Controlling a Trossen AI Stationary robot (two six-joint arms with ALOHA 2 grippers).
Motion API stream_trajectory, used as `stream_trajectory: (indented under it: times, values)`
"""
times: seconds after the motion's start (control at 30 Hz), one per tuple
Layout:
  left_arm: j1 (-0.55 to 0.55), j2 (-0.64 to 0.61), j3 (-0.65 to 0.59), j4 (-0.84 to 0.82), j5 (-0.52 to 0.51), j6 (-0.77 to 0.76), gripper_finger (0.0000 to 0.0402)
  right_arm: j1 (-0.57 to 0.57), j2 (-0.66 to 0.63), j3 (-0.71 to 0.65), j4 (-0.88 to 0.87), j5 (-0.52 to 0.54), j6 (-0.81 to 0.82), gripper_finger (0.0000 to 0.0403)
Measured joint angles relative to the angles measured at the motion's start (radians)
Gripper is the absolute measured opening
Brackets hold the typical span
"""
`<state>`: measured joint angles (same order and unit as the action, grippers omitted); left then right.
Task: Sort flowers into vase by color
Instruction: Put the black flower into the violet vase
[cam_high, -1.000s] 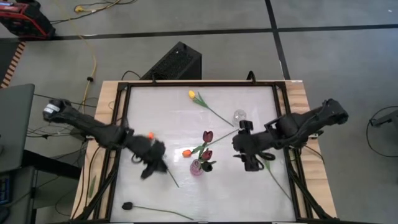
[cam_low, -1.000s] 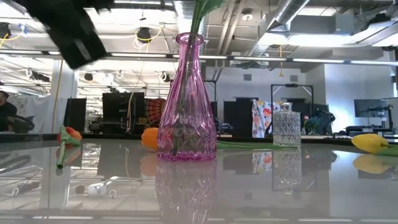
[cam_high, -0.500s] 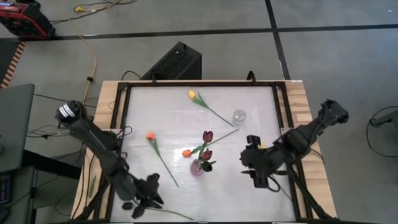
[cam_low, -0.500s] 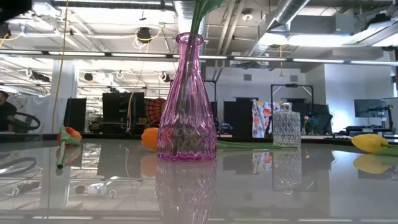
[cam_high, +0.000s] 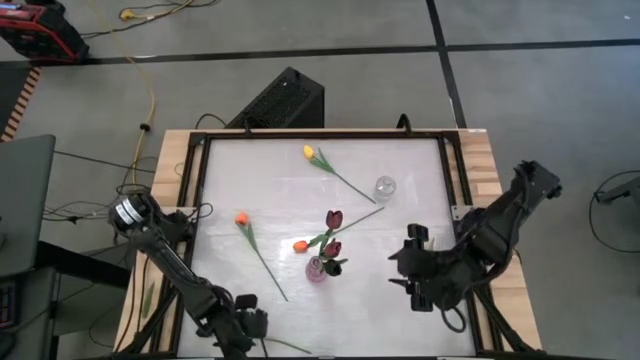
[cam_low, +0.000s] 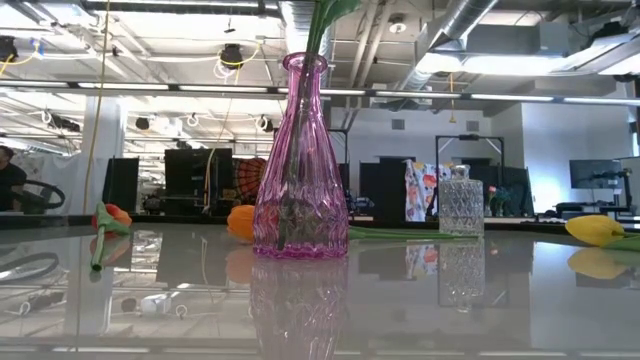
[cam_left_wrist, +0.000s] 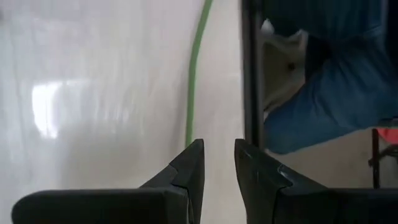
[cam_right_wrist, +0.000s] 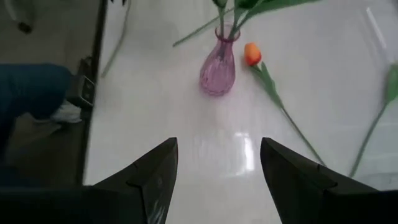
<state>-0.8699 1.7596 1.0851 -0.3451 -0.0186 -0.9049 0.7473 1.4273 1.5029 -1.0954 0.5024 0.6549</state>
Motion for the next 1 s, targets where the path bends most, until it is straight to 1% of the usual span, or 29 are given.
stream_trajectory:
  times: [0.07, 0.17, 0.27, 0.37, 0.5, 0.63, 0.73, 0.8, 0.9, 1.0]
  values:
    - [-0.004, 0.015, 0.000, -0.013, 0.012, -0.014, 0.0077, 0.015, 0.000, -0.033, 0.015, 0.019, 0.001, 0.0255]
    - [-0.008, 0.024, -0.002, -0.058, -0.003, -0.016, 0.0077, 0.019, 0.001, -0.091, 0.042, 0.047, 0.001, 0.0255]
    - [-0.007, 0.026, -0.010, -0.075, -0.013, -0.025, 0.0077, 0.019, 0.000, -0.145, 0.084, 0.049, 0.005, 0.0255]
    - [-0.008, 0.026, -0.015, -0.077, -0.023, -0.029, 0.0077, 0.019, 0.001, -0.174, 0.087, 0.048, 0.003, 0.0255]
    - [-0.013, 0.026, -0.053, -0.049, -0.025, -0.053, 0.0077, 0.020, 0.000, -0.198, 0.079, 0.047, -0.005, 0.0255]
    - [-0.045, 0.026, -0.091, 0.044, -0.022, -0.053, 0.0077, 0.020, 0.000, -0.218, 0.074, 0.046, -0.008, 0.0255]
    - [-0.074, 0.024, -0.115, 0.082, -0.038, -0.005, 0.0077, 0.027, 0.000, -0.219, 0.050, 0.049, -0.009, 0.0255]
    - [-0.087, 0.023, -0.121, 0.060, -0.061, 0.028, 0.0075, 0.033, 0.000, -0.219, 0.050, 0.059, -0.024, 0.0255]
    - [-0.089, 0.023, -0.119, 0.007, -0.069, 0.036, 0.0060, 0.051, 0.000, -0.219, 0.050, 0.084, -0.035, 0.0255]
    - [-0.075, 0.022, -0.119, -0.030, -0.062, 0.035, 0.0025, 0.071, 0.000, -0.219, 0.048, 0.111, -0.034, 0.0255]
